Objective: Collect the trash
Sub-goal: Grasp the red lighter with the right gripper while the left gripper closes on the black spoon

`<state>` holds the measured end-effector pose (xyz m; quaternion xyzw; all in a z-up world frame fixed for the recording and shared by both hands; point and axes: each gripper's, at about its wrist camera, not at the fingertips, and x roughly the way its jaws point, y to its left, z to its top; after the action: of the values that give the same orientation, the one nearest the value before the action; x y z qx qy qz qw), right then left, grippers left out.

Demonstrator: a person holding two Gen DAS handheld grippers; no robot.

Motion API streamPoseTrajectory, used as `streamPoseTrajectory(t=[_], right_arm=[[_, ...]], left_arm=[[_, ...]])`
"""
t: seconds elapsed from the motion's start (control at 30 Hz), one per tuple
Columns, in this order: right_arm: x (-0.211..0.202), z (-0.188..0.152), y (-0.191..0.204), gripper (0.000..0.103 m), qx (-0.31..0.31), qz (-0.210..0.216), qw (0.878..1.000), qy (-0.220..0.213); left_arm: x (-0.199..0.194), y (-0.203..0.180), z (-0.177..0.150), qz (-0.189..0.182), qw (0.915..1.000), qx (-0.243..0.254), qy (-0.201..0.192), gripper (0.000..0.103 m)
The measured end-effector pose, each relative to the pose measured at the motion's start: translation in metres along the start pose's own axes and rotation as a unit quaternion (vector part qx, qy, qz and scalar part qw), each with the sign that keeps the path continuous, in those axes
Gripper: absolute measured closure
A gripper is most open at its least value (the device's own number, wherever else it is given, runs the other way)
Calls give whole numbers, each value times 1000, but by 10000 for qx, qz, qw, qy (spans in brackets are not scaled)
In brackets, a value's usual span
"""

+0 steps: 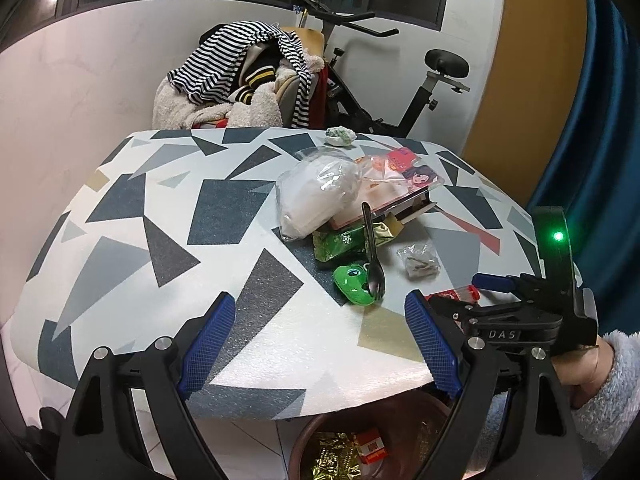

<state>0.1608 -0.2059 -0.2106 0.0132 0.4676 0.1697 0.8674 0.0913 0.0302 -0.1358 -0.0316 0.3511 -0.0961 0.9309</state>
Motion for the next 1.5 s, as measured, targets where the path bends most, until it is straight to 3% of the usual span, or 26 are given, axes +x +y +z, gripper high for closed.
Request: streamPoseTrajectory(t=[0.2, 0.27, 0.37, 0.77, 1.23, 1.5], right_arm=[[10, -5, 22, 5, -729, -549, 9958, 108], [9, -5, 19, 6, -657, -491, 9966, 88], [6, -4, 15, 19, -627, -555, 9965, 34], [-21, 0, -14, 19, -545, -425, 9972, -289], [-40, -2, -30, 19, -522, -333, 9967, -528], [-41, -3, -35, 19, -390, -281, 9974, -528]], left_arm=[[0, 0, -1, -7, 10000, -88, 32, 19], [0, 0, -1, -1, 10000, -80, 27, 19], [-2, 1, -1, -14, 10000, -71, 20, 19], [2, -7, 0, -60, 9999, 50, 84, 24], [59, -35, 20, -481, 9965, 347, 582, 55], [113, -32, 42, -816, 9907, -157, 1076, 72]])
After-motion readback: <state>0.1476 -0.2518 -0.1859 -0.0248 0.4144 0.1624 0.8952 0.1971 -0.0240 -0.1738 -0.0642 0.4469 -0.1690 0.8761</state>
